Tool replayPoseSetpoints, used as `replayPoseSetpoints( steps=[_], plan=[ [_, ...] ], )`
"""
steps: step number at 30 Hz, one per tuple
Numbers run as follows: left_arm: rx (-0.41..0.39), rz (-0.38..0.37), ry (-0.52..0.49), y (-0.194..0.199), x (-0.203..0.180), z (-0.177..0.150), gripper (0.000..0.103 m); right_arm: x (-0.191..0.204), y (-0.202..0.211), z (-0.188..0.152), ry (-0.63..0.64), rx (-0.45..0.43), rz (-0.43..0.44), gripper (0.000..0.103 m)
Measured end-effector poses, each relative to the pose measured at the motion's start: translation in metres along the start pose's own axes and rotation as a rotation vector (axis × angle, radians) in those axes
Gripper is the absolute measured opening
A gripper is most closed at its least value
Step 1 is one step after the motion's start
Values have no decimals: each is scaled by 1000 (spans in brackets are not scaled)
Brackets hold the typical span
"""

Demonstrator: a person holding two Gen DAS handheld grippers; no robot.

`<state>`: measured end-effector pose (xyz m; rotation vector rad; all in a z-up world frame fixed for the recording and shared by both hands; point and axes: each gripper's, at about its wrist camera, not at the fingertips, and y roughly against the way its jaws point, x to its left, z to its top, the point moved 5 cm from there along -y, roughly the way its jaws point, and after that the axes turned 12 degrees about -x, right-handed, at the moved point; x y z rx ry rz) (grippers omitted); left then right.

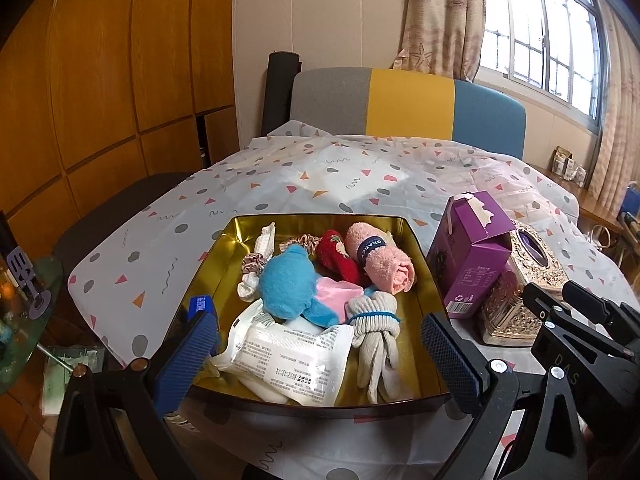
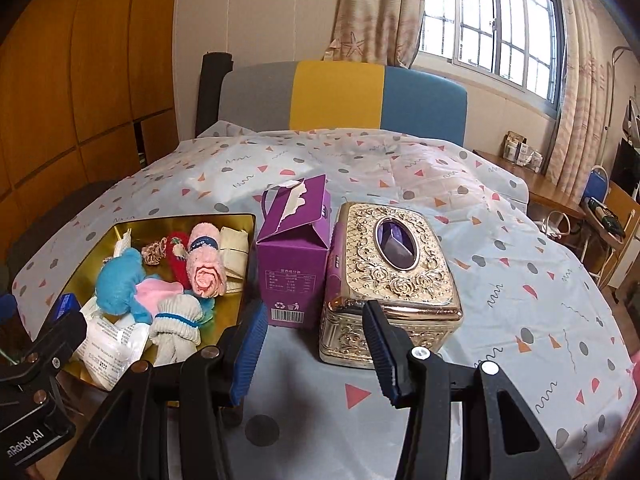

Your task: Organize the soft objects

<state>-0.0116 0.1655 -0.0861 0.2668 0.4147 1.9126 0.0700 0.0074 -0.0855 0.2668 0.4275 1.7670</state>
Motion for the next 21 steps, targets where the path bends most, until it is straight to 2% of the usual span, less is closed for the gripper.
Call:
replayPoseSetpoints(
  steps=[21],
  plan=[
    [29, 10, 10, -10, 1, -5, 103, 5, -8, -5, 6, 23, 10, 50]
  ],
)
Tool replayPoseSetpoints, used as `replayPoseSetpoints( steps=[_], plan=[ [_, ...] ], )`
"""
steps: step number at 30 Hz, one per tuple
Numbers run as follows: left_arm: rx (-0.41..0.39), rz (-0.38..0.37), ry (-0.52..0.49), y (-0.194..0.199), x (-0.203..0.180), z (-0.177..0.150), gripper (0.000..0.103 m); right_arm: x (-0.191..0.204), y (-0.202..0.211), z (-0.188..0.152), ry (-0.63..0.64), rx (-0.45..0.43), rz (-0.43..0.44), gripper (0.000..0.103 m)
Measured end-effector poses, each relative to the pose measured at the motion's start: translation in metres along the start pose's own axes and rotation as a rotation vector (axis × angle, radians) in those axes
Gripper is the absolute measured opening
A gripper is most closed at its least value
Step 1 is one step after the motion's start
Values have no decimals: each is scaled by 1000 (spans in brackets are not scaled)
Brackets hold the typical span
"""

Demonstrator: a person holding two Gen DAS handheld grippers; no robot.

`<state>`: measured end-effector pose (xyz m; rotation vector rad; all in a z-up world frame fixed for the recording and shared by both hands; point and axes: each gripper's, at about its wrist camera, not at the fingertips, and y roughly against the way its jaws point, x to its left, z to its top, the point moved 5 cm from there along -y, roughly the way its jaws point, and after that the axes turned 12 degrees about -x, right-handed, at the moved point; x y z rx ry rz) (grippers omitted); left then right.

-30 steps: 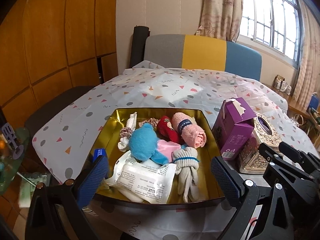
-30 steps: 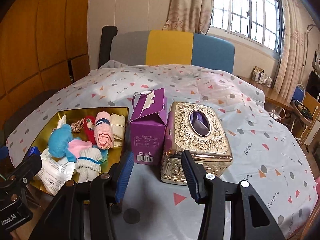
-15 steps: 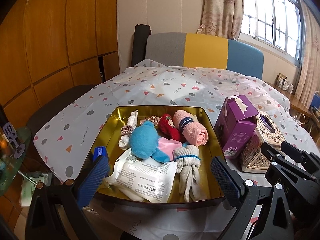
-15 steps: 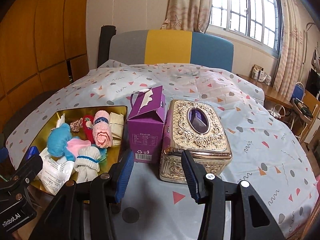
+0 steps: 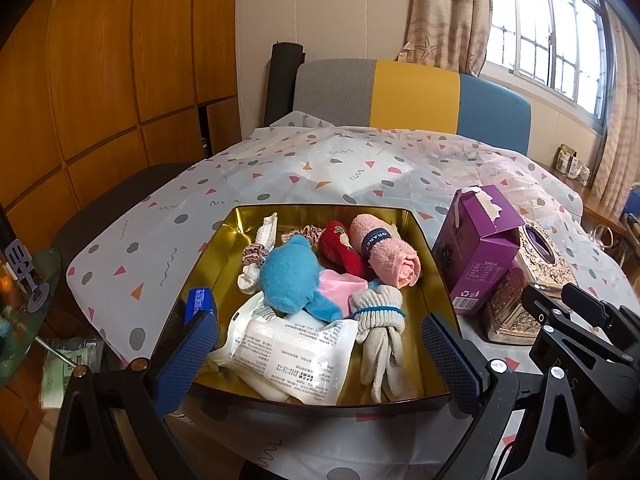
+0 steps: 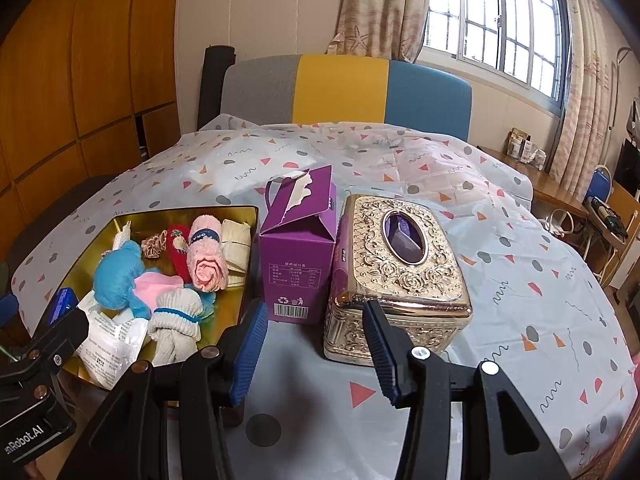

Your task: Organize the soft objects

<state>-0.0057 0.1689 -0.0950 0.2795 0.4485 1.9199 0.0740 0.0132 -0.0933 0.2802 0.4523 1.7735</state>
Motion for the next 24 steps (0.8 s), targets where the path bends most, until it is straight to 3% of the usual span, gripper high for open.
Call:
replayPoseSetpoints(
  steps=[24],
  plan=[
    [3, 1, 1, 0, 1, -1, 103, 3, -1, -1, 4, 6, 4, 50]
  ],
)
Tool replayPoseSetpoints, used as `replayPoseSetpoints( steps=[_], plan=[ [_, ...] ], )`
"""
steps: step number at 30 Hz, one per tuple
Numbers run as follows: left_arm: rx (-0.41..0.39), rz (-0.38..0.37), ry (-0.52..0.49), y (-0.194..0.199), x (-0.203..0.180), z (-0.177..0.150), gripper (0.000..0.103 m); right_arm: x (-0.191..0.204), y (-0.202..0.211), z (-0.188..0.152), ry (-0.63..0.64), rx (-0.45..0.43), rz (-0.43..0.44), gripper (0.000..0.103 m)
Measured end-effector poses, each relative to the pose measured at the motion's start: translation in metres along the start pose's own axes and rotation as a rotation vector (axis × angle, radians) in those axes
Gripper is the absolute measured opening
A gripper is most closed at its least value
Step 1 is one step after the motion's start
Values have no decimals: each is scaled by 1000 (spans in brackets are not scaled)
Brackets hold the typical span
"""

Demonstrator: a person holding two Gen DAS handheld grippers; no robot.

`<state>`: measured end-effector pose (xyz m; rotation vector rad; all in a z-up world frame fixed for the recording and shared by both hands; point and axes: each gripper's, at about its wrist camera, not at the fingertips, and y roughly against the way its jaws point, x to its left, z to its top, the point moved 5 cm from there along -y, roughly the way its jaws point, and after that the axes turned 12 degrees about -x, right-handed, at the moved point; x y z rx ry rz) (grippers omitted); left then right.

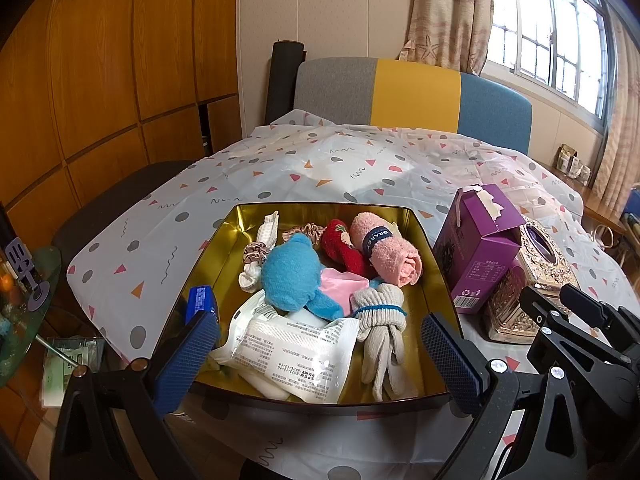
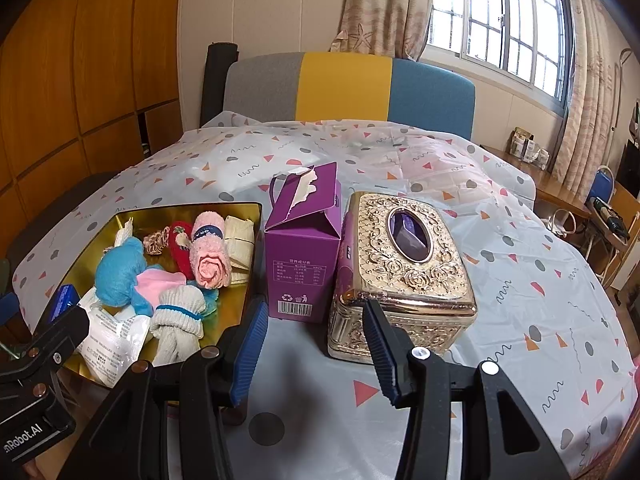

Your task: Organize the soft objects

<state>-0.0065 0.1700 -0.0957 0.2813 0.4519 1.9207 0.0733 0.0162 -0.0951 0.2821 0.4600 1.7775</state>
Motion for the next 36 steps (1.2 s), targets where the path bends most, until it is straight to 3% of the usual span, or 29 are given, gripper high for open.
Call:
replayPoseSetpoints(
  steps=[36],
  plan=[
    [24, 4, -14, -7, 1, -7, 102, -3, -2, -5, -2, 8, 4, 50]
  ],
)
